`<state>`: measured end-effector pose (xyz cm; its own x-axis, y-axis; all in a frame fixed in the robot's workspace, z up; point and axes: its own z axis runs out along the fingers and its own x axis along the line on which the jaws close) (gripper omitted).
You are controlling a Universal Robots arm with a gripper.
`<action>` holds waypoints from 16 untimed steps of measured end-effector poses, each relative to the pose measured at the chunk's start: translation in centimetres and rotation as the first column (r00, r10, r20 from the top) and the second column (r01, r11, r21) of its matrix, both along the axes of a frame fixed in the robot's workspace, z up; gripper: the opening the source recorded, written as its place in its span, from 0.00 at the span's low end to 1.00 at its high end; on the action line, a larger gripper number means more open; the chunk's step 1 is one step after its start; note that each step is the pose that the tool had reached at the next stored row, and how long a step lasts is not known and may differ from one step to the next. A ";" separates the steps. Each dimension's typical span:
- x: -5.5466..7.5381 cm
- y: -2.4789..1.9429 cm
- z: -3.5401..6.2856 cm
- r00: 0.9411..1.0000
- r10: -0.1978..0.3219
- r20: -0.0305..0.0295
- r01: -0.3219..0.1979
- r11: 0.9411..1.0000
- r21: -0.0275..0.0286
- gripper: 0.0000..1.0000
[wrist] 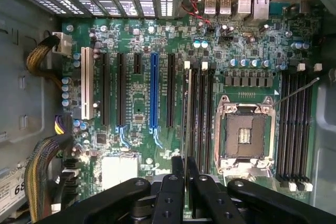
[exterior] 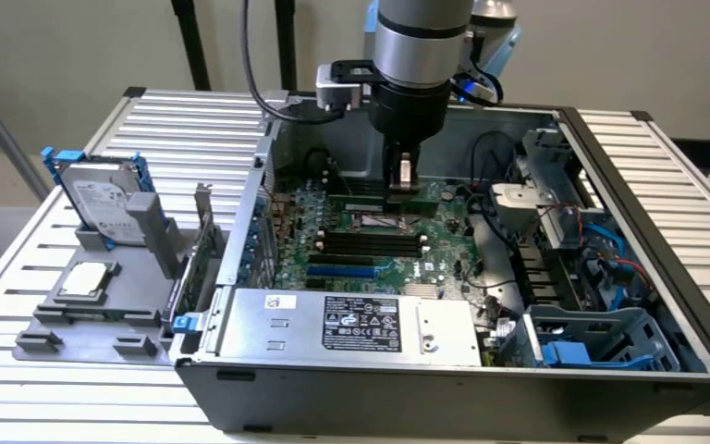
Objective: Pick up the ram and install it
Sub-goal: 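Insert the ram into the slot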
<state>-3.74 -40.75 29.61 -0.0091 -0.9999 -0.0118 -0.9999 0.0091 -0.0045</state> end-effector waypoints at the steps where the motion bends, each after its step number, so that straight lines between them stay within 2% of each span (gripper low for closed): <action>1: 0.0 0.03 -0.18 1.000 0.000 0.000 0.000 1.000 0.000 0.14; 16: -0.3 0.72 -2.92 1.000 -0.003 0.000 0.003 1.000 0.000 0.14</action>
